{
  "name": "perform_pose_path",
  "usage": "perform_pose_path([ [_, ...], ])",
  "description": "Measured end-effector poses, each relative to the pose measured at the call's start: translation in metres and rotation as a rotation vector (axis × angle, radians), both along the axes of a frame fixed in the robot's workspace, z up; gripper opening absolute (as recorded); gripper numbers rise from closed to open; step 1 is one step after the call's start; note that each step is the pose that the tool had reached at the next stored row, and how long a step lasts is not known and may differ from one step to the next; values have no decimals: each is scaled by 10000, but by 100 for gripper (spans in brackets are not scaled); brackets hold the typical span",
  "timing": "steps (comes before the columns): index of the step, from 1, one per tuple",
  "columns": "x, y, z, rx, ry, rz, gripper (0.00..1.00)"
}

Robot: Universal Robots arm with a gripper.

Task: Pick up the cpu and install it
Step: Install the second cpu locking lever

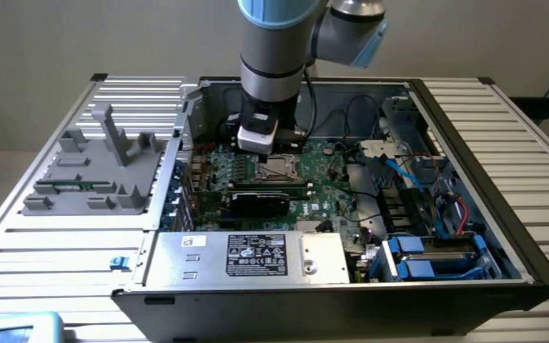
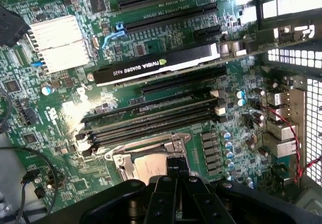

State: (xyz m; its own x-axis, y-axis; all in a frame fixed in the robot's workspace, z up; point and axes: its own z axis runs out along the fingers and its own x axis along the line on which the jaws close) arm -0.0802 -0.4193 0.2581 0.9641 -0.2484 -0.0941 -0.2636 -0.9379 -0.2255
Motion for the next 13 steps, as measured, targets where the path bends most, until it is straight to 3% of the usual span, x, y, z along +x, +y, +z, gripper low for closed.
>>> perform_pose_path([
  [3, -9, -14, -4, 26, -22, 0, 11],
  [13, -31, -25, -12, 32, -19, 10, 11],
])
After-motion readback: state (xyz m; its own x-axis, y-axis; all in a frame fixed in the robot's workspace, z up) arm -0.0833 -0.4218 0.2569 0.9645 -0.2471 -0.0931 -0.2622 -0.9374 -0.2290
